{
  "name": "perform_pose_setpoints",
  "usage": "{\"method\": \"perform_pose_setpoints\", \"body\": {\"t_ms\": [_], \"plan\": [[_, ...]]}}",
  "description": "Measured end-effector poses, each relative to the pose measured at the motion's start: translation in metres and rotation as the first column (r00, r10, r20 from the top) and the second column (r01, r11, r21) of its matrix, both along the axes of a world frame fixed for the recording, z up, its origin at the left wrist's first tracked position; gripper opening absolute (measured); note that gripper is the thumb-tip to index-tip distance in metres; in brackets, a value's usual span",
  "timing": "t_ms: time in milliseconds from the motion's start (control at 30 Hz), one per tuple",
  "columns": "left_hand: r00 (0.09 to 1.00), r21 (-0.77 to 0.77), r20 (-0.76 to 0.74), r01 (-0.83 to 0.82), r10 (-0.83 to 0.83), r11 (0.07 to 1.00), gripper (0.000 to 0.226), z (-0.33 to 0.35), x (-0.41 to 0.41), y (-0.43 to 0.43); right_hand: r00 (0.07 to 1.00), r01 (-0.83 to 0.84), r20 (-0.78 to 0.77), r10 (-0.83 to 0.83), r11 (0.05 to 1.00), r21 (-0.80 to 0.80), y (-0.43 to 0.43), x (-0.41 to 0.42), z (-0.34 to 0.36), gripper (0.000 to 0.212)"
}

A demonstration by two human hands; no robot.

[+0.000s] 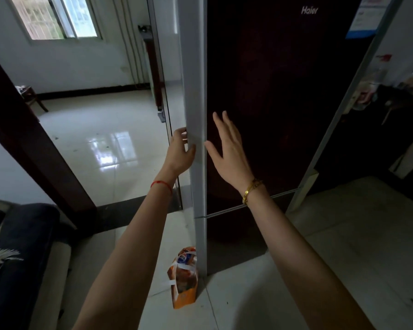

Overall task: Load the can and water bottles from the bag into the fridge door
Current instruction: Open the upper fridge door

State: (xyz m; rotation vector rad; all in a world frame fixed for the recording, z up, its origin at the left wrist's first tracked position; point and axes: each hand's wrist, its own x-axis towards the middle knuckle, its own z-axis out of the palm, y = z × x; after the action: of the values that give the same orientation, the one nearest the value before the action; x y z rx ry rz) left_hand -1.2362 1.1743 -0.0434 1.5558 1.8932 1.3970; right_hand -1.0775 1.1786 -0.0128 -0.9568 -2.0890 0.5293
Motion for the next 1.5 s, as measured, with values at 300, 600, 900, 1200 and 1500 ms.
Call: {"method": "perform_pose_setpoints", "body": {"t_ms": [300,600,900,1200,1500], "plan": [[0.985,0.107,-0.031,0.171,-0.169,0.979,0.030,-0.012,0.032,-0.056,0.979,0.186,-0.122,-0.164,0.964,0.193,-0.035,0.005,-0.004,0.064],[0.965,0.312,-0.130,0.256,-0.226,0.915,0.029,0.010,0.068,-0.102,0.901,0.412,-0.274,-0.336,0.860,0.301,-0.069,0.049,-0.019,0.080],[0.890,0.232,-0.275,0.428,-0.363,0.874,0.052,0.010,0.107,-0.076,0.885,0.456,-0.290,-0.364,0.803,0.384,-0.078,0.100,-0.026,0.079],[0.825,0.307,-0.370,0.542,-0.427,0.782,0.050,0.008,0.126,-0.063,0.872,0.489,-0.286,-0.398,0.734,0.471,-0.088,0.158,-0.029,0.079],[0.740,0.255,-0.481,0.632,-0.471,0.732,0.048,0.005,0.159,-0.049,0.818,0.566,-0.200,-0.540,0.692,0.447,-0.105,0.213,-0.032,0.071]]}}
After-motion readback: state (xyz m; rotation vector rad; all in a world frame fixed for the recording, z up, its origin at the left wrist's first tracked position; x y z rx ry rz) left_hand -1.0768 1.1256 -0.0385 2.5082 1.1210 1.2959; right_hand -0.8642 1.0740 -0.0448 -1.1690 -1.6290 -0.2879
